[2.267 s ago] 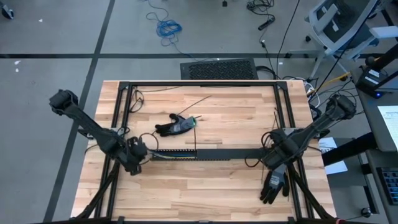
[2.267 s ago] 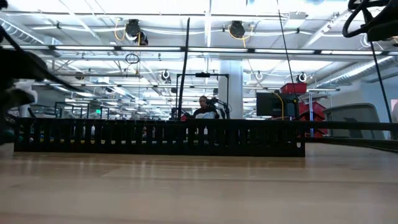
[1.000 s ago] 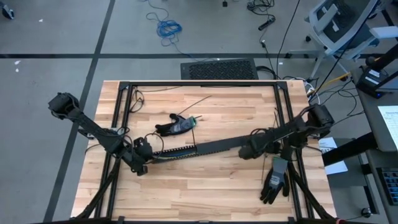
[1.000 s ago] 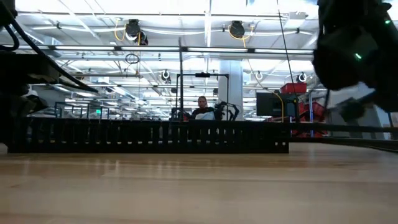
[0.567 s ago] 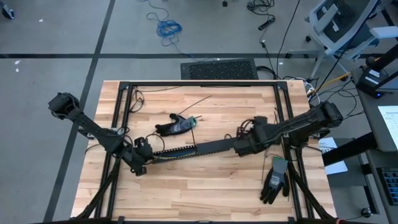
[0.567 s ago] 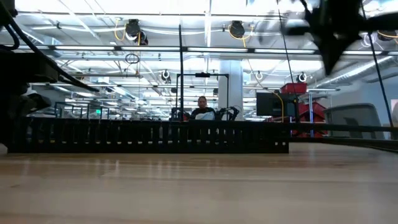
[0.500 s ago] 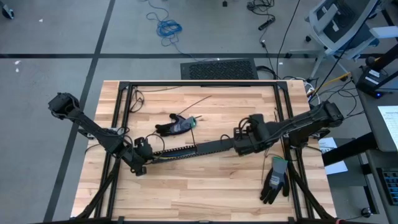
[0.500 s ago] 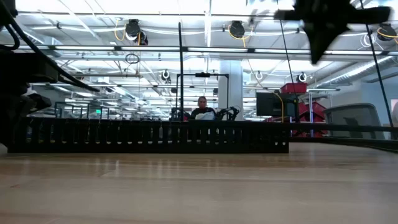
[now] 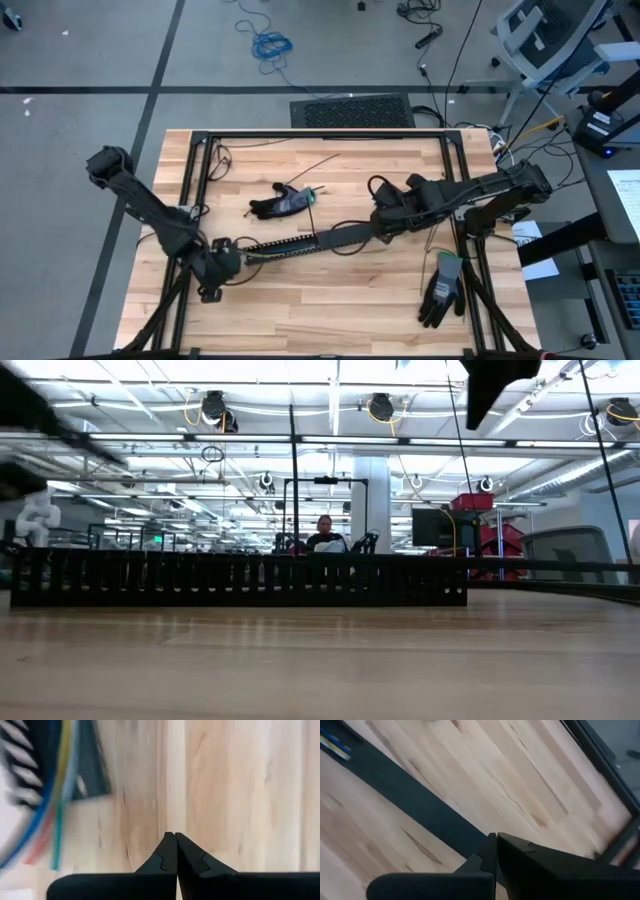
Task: Ziptie cables
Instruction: Close the black cable duct lid
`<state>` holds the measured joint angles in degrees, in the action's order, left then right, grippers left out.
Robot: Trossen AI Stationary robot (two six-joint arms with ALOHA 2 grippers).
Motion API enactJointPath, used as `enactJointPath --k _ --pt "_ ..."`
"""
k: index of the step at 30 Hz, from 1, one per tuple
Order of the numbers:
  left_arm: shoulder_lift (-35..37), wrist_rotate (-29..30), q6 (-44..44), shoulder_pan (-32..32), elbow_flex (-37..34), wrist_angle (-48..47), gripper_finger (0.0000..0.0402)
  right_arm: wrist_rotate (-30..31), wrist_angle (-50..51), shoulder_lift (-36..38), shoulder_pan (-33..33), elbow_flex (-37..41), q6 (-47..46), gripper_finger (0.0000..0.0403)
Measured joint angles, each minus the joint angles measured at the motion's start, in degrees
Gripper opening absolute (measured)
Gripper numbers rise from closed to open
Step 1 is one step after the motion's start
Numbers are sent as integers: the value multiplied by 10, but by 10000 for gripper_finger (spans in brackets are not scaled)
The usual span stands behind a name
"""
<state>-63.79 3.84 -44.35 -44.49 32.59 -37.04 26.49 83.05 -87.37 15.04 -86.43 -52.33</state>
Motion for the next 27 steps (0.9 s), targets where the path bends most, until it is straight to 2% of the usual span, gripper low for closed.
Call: enactJointPath --k 2,4,6,7,9,13,16,18,20,24,27 --pt "0 80 9 -2 44 -28 0 1 28 0 7 0 -22 3" --pt "1 188 69 13 79 -32 0 2 54 0 14 0 -36 13" --pt "-4 253 127 63 104 -33 1 3 72 0 21 0 -38 30" --pt "-6 259 148 105 113 -33 5 5 68 1 23 0 -31 41" --pt "-13 224 201 199 127 -21 20 9 67 4 32 5 -14 67" --pt "-35 64 303 375 157 26 70 24 70 5 42 28 4 132" --pt "-70 -35 314 462 205 -1 112 22 69 5 53 42 13 184" --pt "-91 -83 329 486 242 -32 134 21 67 5 64 51 10 213" --pt "-109 -117 380 489 276 -41 147 15 68 5 74 57 -4 237" --pt "-174 -119 477 480 307 -83 153 -1 68 5 106 69 -60 268" --pt "-238 -148 478 476 305 -113 153 -3 69 5 135 75 -101 276"
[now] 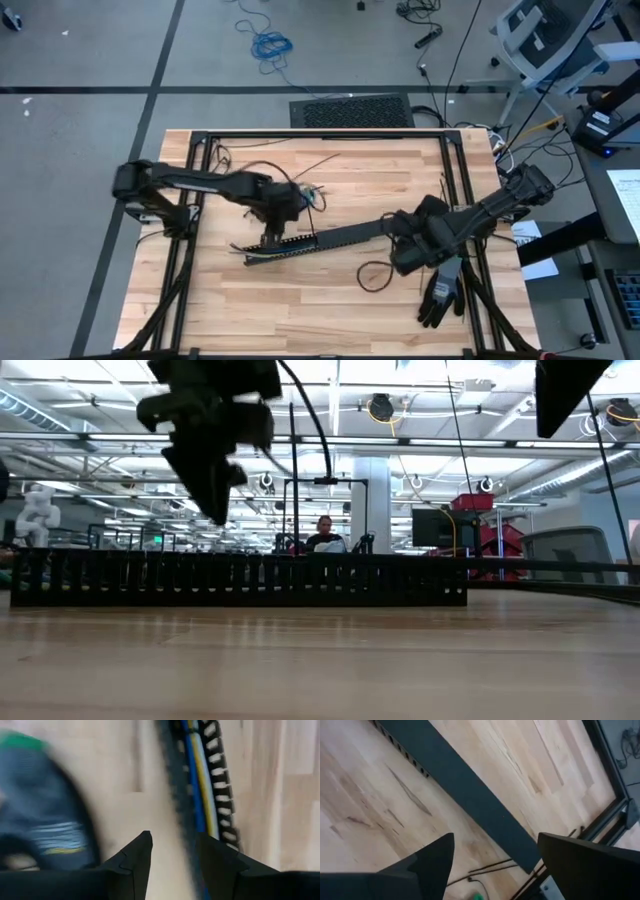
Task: Ziptie cables
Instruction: Close the black cable duct lid
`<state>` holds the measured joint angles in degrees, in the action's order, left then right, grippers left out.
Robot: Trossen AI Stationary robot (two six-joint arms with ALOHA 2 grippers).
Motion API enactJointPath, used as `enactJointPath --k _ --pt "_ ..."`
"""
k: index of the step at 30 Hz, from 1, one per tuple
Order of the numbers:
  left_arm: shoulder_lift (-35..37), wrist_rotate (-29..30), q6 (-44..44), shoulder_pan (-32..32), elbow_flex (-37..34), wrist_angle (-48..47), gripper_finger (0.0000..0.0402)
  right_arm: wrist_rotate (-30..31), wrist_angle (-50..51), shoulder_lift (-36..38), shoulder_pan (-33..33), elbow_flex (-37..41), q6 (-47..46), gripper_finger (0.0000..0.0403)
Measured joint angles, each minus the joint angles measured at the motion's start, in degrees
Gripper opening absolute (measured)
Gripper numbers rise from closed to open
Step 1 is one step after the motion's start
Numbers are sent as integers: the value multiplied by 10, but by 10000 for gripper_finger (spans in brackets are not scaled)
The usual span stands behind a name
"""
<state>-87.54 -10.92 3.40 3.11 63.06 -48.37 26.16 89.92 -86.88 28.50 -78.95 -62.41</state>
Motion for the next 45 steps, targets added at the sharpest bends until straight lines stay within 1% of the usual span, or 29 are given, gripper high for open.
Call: enactJointPath --k 3,5,7,9,11,13,16,20,25,29,30,34,36,39,43,45 --pt "-32 -56 -29 -5 8 16 153 1 0 0 23 7 -34 276" --pt "-41 -64 -31 -12 13 25 151 0 1 0 33 14 -49 275" --pt "-45 -59 -32 -18 13 29 149 -3 0 0 41 18 -57 275" --pt "-46 -41 -41 -25 13 28 148 -7 2 0 43 21 -57 275" --pt "-50 -10 -42 -32 13 32 148 -7 1 0 44 21 -57 275" --pt "-61 36 -45 -37 12 46 148 -7 1 0 44 21 -59 275" --pt "-80 63 -63 -36 12 57 148 -7 1 0 44 21 -59 274" --pt "-95 39 -104 -39 12 61 148 -7 1 0 44 21 -59 274" --pt "-99 58 -120 -51 1 88 148 -7 1 0 44 21 -59 274" --pt "-111 21 -167 -51 0 95 148 -5 1 0 44 21 -58 274" --pt "-111 21 -175 -52 3 95 148 -3 1 0 44 21 -58 274" --pt "-107 50 -173 -59 9 99 147 15 1 0 42 21 -57 274" --pt "-107 48 -170 -59 9 91 147 15 1 0 39 21 -56 274" --pt "-97 28 -180 -59 12 62 147 12 1 0 37 21 -56 274" --pt "-60 33 -174 -58 42 58 147 24 1 0 35 21 -55 274" --pt "-57 38 -166 -58 43 42 147 25 1 0 32 21 -44 274"
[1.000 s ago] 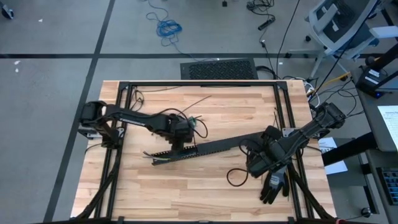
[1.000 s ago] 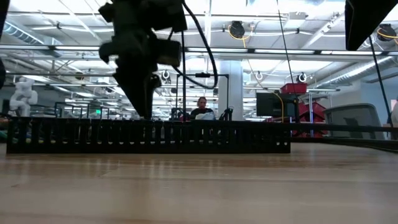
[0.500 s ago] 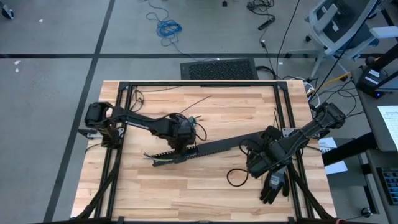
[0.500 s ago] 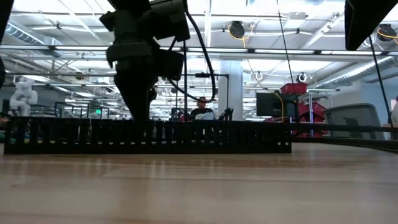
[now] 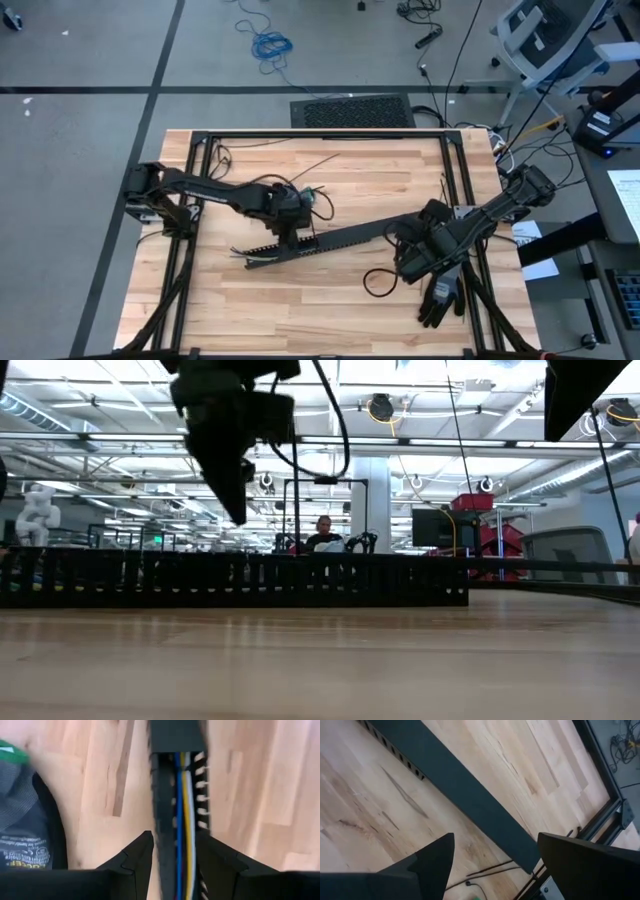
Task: Ziptie cables
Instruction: Close the black cable duct lid
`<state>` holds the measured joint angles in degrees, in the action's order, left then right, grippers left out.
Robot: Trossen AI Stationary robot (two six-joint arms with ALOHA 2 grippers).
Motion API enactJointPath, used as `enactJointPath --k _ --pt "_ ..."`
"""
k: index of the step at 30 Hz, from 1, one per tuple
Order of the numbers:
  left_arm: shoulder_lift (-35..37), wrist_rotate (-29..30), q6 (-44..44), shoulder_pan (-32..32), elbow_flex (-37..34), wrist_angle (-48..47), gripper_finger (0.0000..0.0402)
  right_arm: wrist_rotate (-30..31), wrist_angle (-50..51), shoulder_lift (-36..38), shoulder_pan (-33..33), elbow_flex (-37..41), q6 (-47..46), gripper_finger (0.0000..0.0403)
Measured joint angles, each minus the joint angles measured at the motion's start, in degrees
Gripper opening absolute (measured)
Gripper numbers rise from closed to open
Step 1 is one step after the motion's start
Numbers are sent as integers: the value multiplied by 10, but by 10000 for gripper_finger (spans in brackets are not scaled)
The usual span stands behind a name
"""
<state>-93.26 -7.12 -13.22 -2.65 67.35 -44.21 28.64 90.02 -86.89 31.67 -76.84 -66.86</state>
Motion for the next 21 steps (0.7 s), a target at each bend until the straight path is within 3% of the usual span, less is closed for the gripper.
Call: enactJointPath --k 7,17,21 --pt "-44 53 17 -5 -7 6 147 1 0 0 -14 0 15 274" --pt "-106 41 -13 -10 -7 65 147 1 0 0 -14 0 17 274" --pt "-131 40 25 -9 -7 55 147 1 0 0 -15 0 17 274"
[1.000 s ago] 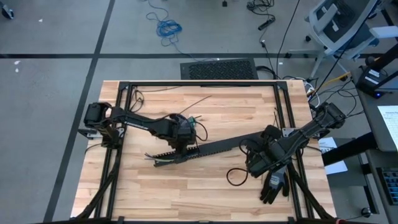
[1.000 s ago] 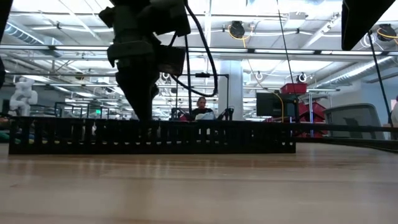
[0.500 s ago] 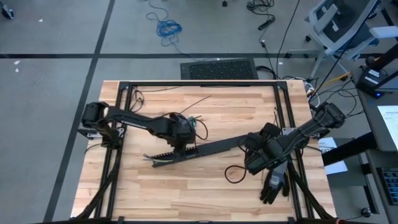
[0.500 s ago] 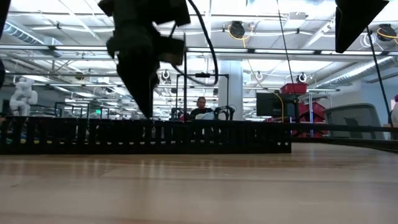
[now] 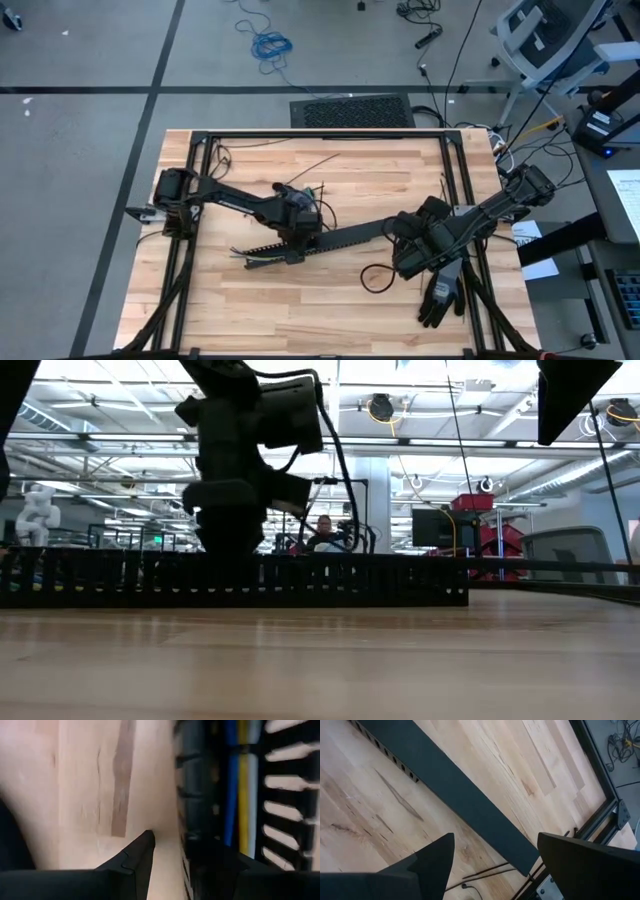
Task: Ziptie cables
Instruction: Close the black cable duct lid
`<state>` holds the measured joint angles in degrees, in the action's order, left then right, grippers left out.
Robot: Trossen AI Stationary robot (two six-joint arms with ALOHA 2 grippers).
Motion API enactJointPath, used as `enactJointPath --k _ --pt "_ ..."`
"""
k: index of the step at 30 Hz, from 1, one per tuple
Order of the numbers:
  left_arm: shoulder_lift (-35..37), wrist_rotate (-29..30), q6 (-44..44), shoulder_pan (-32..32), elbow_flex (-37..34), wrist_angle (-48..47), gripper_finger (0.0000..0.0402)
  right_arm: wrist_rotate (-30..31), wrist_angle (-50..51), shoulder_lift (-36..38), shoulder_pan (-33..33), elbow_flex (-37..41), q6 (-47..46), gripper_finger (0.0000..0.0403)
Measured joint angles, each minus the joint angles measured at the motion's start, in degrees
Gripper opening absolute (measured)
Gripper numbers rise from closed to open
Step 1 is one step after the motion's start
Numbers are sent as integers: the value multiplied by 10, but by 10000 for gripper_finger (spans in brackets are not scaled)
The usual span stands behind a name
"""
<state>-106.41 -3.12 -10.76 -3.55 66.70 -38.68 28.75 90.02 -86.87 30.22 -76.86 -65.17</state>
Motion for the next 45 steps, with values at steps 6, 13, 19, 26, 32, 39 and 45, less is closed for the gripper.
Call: enactJointPath --k 6,13,19,26,32,39,45 --pt "-1 4 137 1 2 -80 117 0 0 0 0 0 0 274" --pt "-2 -2 251 14 1 -138 91 0 0 0 0 0 -1 274" --pt "-3 -23 277 16 0 -189 90 0 0 0 0 0 -1 274" --pt "39 -44 244 16 6 -209 90 27 0 0 0 0 6 274" --pt "93 -33 217 16 29 -182 90 29 0 0 -3 0 30 274" --pt "211 10 185 38 18 -338 90 29 0 0 -3 0 29 274" --pt "384 -13 -28 6 -102 -373 31 31 0 0 -3 0 25 274"
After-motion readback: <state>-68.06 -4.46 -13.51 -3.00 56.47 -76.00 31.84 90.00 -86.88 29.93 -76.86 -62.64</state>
